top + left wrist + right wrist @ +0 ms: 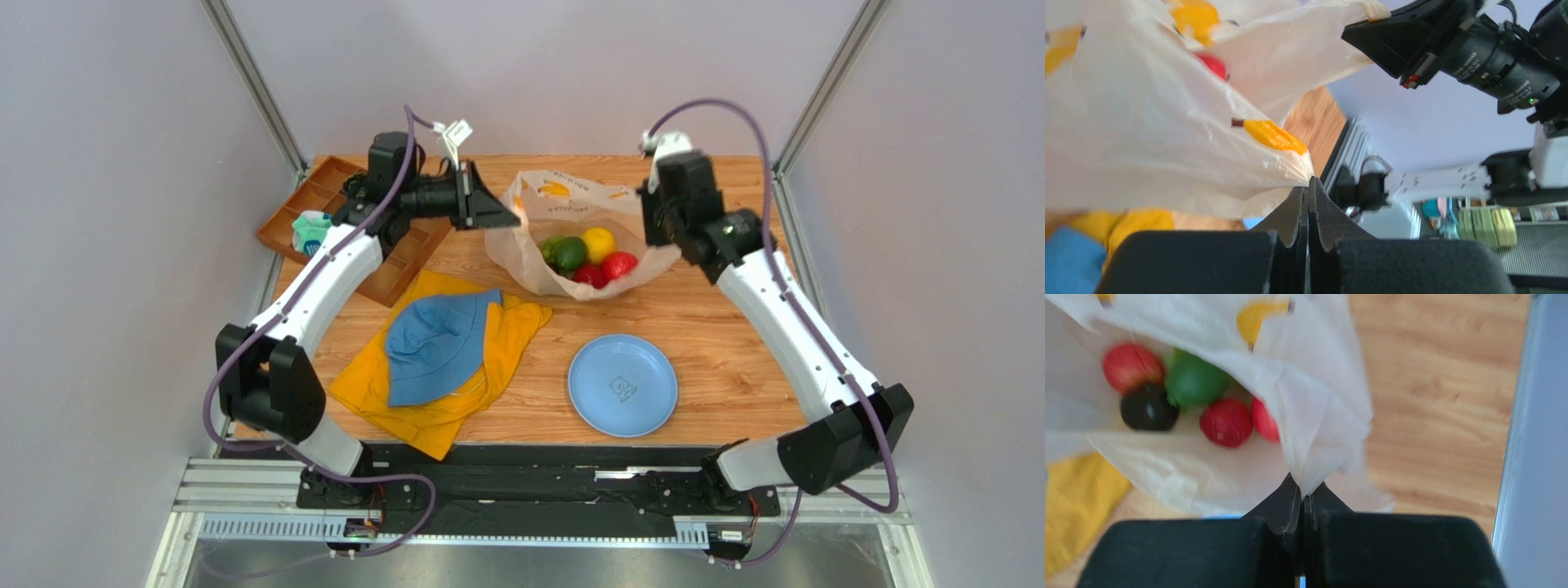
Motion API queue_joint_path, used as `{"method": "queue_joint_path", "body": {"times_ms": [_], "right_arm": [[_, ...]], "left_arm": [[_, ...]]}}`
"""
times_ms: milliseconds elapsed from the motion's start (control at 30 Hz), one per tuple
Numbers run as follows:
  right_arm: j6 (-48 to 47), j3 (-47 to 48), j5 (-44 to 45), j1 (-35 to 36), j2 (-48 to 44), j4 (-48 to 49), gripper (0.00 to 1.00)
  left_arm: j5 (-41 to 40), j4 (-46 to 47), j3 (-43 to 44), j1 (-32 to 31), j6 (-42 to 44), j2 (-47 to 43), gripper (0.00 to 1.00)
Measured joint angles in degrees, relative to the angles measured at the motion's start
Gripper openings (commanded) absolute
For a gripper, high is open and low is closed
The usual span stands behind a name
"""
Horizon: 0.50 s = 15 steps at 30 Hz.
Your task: Place the fruits into the plastic bag
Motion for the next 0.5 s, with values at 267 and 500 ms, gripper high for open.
{"method": "queue_joint_path", "body": {"times_ms": [267, 500], "right_arm": [[1.6, 31.58, -6.99, -14.45, 7.87, 2.16, 0.0], [4.28, 30.12, -12.44, -21.77, 13.4, 4.68, 0.0]], "left_arm": [[-0.55, 12.46, 25.75, 0.52, -14.43, 12.35, 0.0], [-0.92, 17.68, 33.4, 2.71, -19.15, 19.3, 0.0]]}}
